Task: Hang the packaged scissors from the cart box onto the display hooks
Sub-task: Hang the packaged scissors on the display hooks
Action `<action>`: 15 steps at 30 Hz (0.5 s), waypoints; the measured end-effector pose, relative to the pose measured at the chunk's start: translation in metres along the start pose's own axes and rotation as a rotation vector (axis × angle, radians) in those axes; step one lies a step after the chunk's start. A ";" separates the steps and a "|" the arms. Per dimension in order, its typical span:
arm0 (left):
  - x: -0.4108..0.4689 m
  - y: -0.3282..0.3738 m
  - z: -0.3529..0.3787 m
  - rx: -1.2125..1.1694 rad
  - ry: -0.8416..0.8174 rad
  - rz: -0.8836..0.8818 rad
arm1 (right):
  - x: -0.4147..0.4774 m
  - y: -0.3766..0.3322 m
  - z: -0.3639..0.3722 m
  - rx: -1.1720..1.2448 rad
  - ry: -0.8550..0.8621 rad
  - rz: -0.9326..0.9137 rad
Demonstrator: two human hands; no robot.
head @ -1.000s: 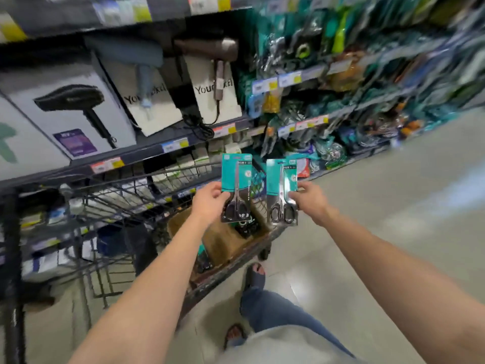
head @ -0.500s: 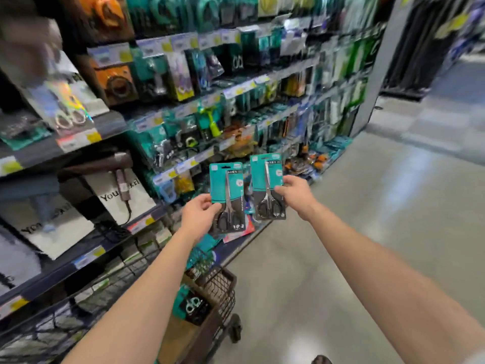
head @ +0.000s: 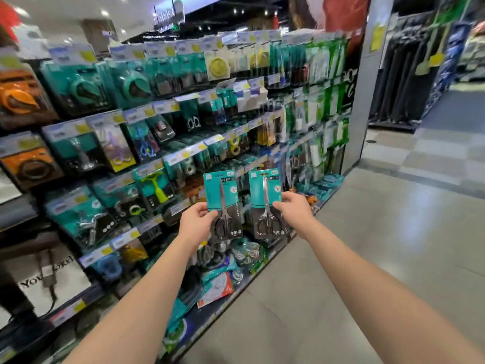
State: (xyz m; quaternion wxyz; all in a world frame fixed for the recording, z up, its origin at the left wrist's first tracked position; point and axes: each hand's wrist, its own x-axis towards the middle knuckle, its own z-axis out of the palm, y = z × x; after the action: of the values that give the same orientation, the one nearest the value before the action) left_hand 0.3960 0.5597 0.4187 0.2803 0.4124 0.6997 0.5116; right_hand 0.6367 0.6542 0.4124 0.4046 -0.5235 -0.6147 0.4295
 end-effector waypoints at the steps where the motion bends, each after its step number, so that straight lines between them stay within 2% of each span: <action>1: 0.007 0.004 0.008 0.007 0.007 -0.001 | 0.011 0.000 -0.007 -0.002 0.004 0.001; 8: 0.076 0.029 0.051 0.094 0.054 0.032 | 0.102 0.000 -0.033 -0.035 -0.021 -0.002; 15: 0.185 0.035 0.102 0.081 0.060 0.048 | 0.225 0.004 -0.032 -0.052 -0.053 -0.041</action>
State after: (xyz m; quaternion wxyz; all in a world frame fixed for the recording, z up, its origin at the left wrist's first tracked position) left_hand 0.3963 0.7738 0.4248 0.2299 0.4246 0.7177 0.5017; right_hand 0.6402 0.8811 0.4292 0.3833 -0.5096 -0.6466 0.4186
